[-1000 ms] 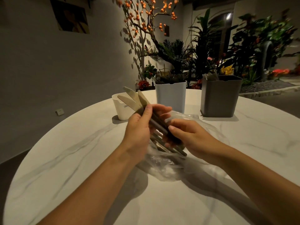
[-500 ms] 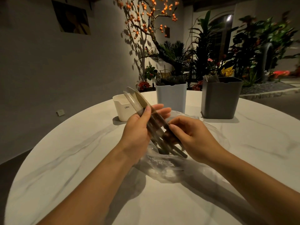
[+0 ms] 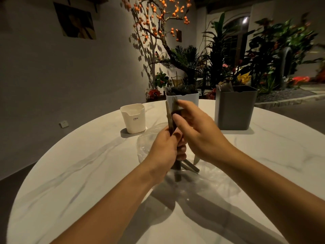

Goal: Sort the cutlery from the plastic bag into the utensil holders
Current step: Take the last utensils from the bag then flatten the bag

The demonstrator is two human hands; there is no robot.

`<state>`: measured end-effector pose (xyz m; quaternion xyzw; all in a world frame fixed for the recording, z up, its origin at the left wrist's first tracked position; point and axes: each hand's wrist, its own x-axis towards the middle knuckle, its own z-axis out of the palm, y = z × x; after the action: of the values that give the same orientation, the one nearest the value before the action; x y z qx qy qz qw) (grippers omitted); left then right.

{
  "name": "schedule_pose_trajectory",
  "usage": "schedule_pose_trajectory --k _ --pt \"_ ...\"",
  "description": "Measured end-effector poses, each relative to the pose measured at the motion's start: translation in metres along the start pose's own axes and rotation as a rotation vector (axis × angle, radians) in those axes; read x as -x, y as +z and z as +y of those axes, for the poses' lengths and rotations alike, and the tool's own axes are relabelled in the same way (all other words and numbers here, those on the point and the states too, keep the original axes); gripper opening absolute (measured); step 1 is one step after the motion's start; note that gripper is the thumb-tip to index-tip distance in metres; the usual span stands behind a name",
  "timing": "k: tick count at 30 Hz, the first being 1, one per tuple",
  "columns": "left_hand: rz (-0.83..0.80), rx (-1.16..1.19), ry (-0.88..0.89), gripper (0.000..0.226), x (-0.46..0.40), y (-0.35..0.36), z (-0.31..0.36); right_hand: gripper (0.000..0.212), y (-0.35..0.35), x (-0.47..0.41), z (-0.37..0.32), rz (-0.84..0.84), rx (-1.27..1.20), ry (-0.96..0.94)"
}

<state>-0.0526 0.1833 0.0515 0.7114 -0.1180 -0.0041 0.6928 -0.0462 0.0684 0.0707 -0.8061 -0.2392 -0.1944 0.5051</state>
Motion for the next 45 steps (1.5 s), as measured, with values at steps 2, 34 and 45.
schedule_pose_trajectory --k 2,34,45 --pt "0.081 -0.075 0.011 0.021 0.002 0.008 0.0 0.042 0.0 0.0 -0.003 0.044 0.085 -0.032" --pt "-0.28 0.059 -0.002 0.032 -0.033 0.034 0.075 0.019 -0.103 -0.054 -0.035 0.044 -0.103 0.098" --pt "-0.331 0.113 0.124 0.04 -0.096 0.094 0.105 0.045 -0.169 -0.082 -0.025 0.145 0.109 -0.08"
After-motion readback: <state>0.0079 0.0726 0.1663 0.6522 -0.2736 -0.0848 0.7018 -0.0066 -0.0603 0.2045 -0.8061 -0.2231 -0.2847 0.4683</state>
